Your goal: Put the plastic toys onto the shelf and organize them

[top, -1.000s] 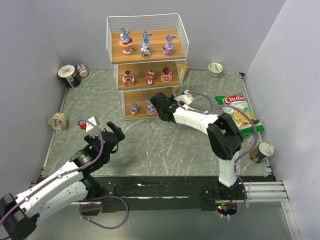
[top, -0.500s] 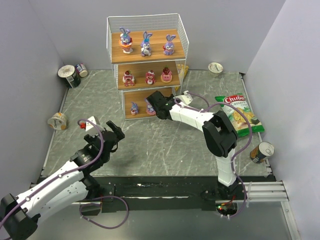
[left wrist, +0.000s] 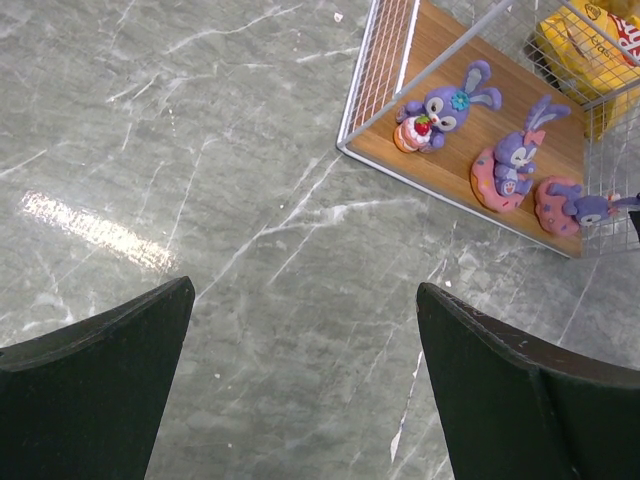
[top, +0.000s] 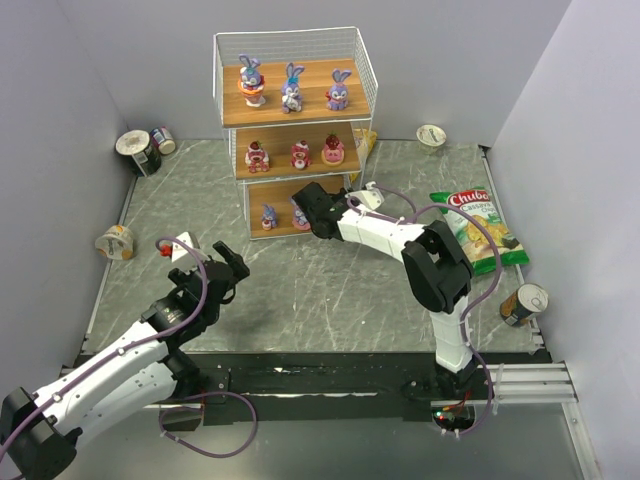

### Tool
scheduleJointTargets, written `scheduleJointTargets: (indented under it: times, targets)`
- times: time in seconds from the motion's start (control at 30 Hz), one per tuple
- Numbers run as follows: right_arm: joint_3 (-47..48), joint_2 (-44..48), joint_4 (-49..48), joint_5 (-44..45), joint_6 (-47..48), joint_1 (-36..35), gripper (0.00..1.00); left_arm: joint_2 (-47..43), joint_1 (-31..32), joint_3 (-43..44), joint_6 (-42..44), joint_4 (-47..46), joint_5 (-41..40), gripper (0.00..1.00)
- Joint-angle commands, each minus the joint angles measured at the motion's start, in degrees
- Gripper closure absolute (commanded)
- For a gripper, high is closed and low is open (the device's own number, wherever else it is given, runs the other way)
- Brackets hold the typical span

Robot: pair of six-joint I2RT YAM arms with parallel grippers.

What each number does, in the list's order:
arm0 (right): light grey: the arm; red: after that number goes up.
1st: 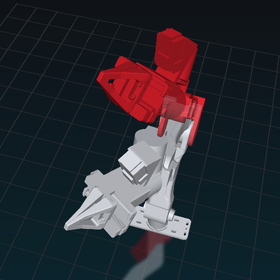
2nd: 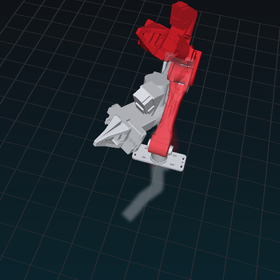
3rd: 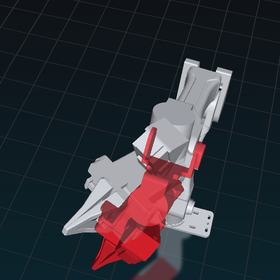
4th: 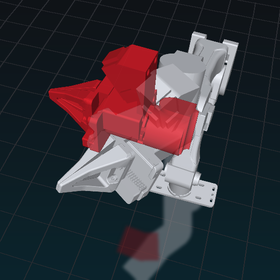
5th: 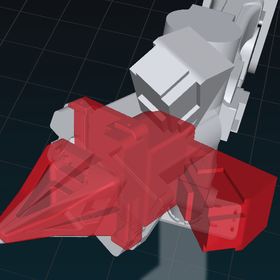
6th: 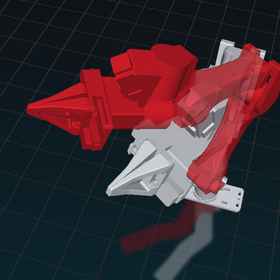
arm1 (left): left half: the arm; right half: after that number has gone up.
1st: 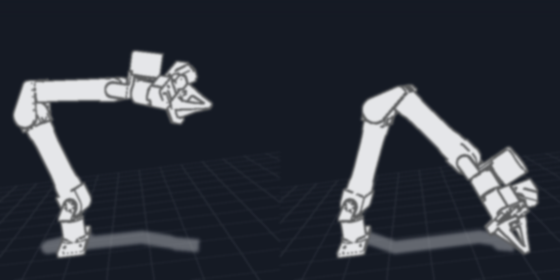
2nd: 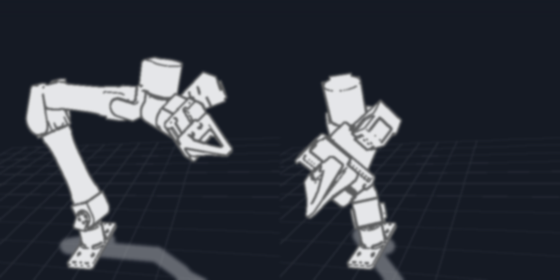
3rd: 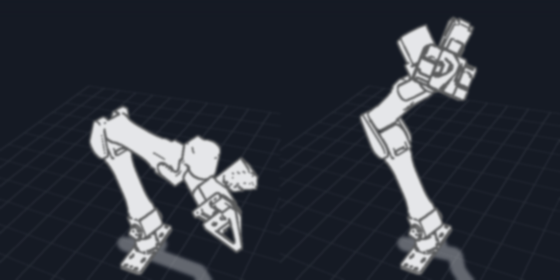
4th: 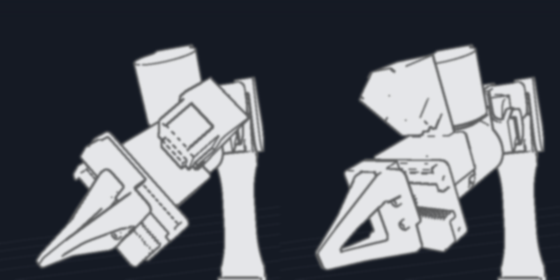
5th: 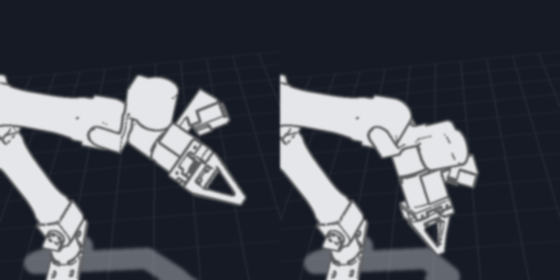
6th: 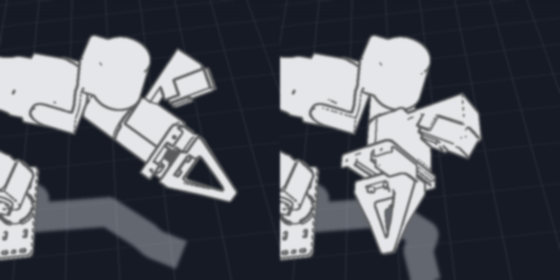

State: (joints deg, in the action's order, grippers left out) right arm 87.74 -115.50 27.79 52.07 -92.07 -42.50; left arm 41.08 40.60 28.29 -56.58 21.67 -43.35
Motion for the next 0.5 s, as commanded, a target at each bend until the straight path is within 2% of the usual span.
scheduleJointTargets:
  times: [0.0, 0.47]
  targets:
    - [1.6, -0.4, -1.2, 3.2, -0.4, -0.3, 0.69, -0.6, -0.5, -0.3, 1.0, -1.1, 0.1, 0.01]
    - [-1.2, 3.6, -5.1, 3.9, 2.9, -0.4, 0.48, -0.7, -0.8, -0.3, 0.9, -1.0, 0.2, 0.01]
